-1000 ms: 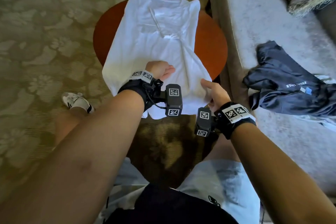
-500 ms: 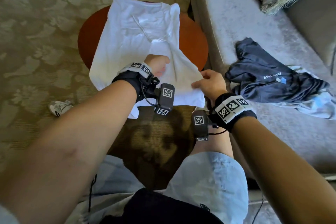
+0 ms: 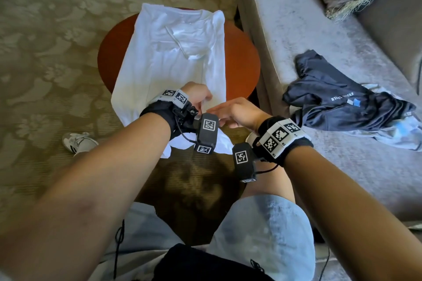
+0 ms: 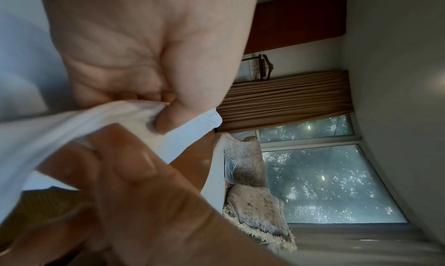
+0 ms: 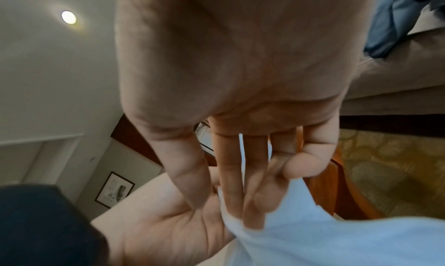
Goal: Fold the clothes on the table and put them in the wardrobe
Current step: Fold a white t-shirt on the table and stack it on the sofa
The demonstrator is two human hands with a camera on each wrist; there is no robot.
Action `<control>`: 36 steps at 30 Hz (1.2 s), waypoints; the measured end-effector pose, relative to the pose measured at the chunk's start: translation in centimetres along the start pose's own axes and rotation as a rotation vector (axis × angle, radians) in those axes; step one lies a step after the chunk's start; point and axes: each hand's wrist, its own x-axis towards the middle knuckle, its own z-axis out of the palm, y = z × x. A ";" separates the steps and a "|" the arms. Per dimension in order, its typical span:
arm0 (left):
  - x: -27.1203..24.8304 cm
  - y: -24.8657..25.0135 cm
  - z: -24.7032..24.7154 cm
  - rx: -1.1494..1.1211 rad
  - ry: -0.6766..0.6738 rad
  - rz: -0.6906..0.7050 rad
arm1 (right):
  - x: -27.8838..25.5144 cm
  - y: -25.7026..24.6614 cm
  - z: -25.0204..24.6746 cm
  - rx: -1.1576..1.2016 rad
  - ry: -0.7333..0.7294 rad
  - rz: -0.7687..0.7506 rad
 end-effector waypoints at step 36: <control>1.2 -4.1 -2.2 -0.159 -0.188 -0.045 | 4.8 7.5 5.2 0.007 0.095 0.303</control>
